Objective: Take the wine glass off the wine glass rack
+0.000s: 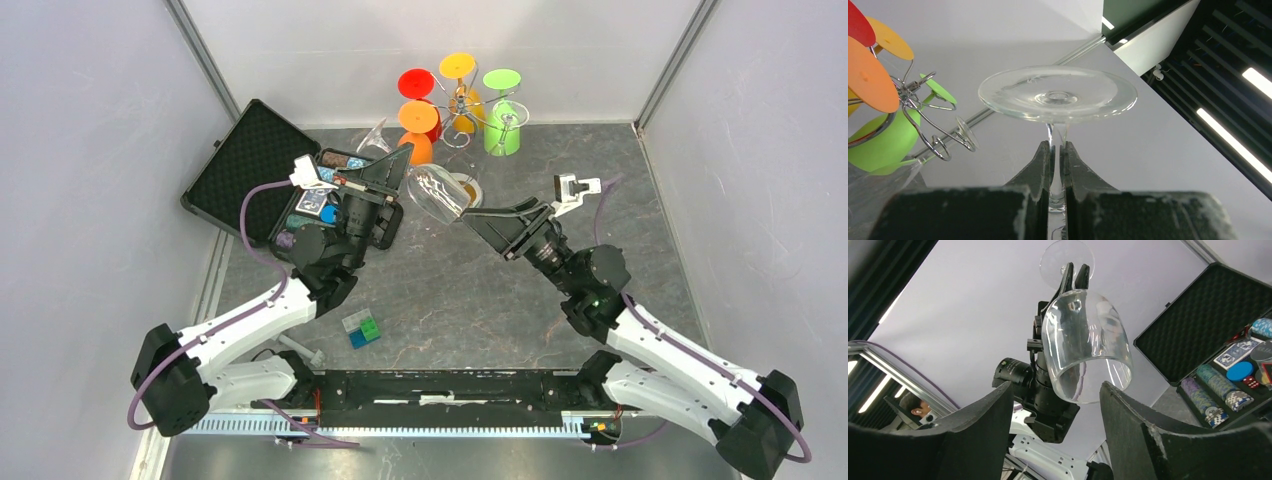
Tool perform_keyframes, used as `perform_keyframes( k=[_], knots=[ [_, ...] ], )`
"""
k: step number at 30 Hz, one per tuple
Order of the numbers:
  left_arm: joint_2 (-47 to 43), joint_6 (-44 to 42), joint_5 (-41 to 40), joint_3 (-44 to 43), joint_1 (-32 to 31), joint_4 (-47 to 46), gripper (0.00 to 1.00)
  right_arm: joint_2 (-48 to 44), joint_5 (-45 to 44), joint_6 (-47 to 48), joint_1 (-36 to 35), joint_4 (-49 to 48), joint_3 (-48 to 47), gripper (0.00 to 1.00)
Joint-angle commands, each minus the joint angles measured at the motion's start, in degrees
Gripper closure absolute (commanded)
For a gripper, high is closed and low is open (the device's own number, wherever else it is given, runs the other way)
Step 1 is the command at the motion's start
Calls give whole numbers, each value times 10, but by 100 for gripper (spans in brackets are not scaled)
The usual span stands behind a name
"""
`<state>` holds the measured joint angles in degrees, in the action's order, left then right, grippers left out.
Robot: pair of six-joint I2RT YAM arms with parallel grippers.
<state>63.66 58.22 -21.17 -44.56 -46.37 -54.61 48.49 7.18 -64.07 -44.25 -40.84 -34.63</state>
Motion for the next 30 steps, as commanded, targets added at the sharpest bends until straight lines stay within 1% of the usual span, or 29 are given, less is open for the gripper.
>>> perform_keyframes(
  k=[1, 3, 8, 15, 17, 19, 22, 27, 30],
  knots=[
    [-9, 30, -21, -5, -2, -47, 98, 12, 19, -25, -5, -66, -27, 33],
    [-12, 27, -28, -5, -2, -43, 98, 20, 23, -30, -6, -73, -31, 37],
    [-21, 40, -33, -4, -2, -30, 98, 42, 24, -54, -8, -118, -34, 49],
    [-28, 53, -29, -3, -2, -20, 98, 74, 12, -91, -11, -146, -39, 54],
    [-28, 55, -23, -1, -2, -21, 98, 86, 13, -103, -11, -134, -49, 60],
    [-26, 59, -17, 4, -2, -26, 98, 95, 15, -110, -12, -131, -56, 62],
    [-25, 62, -14, 12, -2, -37, 98, 99, 13, -115, -12, -137, -58, 63],
    [-23, 56, -11, 20, -3, -50, 98, 95, 0, -128, -12, -115, -52, 60],
    [-23, 41, -8, 19, -2, -61, 98, 97, -10, -148, -12, -52, -59, 68]
  ],
)
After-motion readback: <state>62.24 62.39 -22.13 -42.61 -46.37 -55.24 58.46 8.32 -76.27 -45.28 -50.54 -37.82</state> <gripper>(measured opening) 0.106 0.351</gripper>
